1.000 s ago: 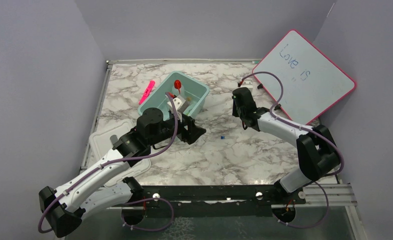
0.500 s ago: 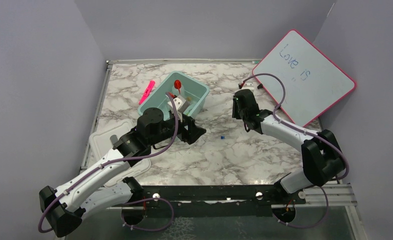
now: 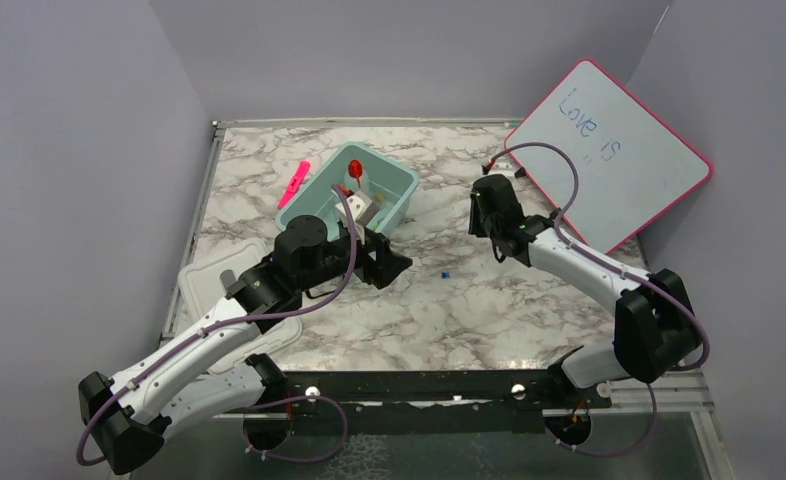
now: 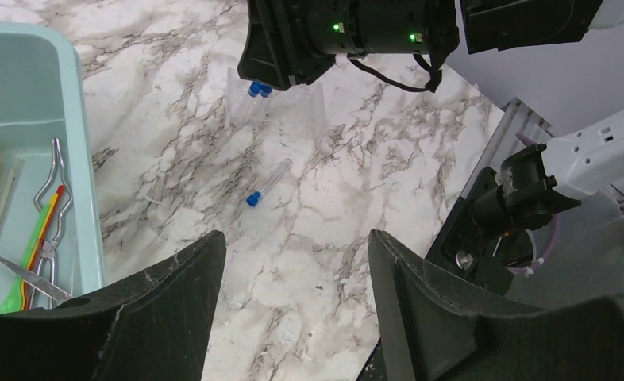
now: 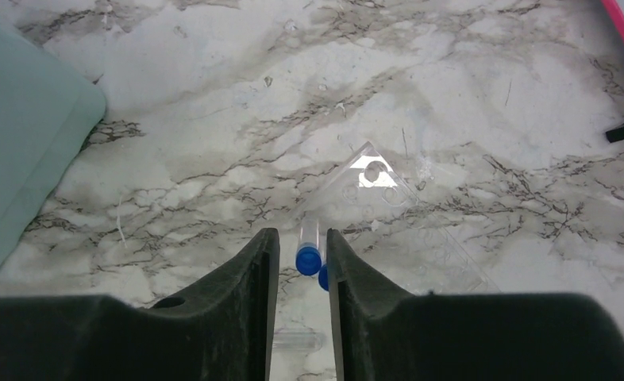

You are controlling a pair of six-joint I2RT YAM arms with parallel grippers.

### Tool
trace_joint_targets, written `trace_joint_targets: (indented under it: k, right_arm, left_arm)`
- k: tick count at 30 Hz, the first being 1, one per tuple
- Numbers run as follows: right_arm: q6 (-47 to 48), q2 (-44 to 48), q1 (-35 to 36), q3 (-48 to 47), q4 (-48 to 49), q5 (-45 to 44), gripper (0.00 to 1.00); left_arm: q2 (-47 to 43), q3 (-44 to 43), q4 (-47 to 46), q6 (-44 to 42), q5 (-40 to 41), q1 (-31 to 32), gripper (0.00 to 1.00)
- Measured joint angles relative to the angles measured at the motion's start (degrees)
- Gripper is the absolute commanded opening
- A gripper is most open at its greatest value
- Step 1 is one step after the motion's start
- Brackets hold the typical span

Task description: Organize the chemistry lab equipment

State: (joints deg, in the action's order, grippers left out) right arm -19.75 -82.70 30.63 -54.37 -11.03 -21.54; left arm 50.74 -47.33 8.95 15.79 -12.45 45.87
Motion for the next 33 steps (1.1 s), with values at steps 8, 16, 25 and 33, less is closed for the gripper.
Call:
trace_joint_targets:
  k: [8,16,25,33]
  right_arm:
    - [-0.2,-0.1,0.0,0.0,-3.2,0.0,0.20]
    - [-0.3,-1.4,0.0,-0.5,-3.7,0.3,0.16]
    - [-0.2,-2.9,0.0,-1.7,-3.2,0.3,0.15]
    - [-0.3,-3.9,0.0,-2.4,-2.9,0.0,0.15]
  left_arm:
    - [0.0,0.0,0.0,0.0,0.0,0.0,0.69]
    - [0.0,0.0,0.0,0.0,0.0,0.0,0.69]
    - [0.0,0.0,0.0,0.0,0.0,0.0,0.69]
    - [0.0,0.0,0.1,0.0,0.0,0.0,0.69]
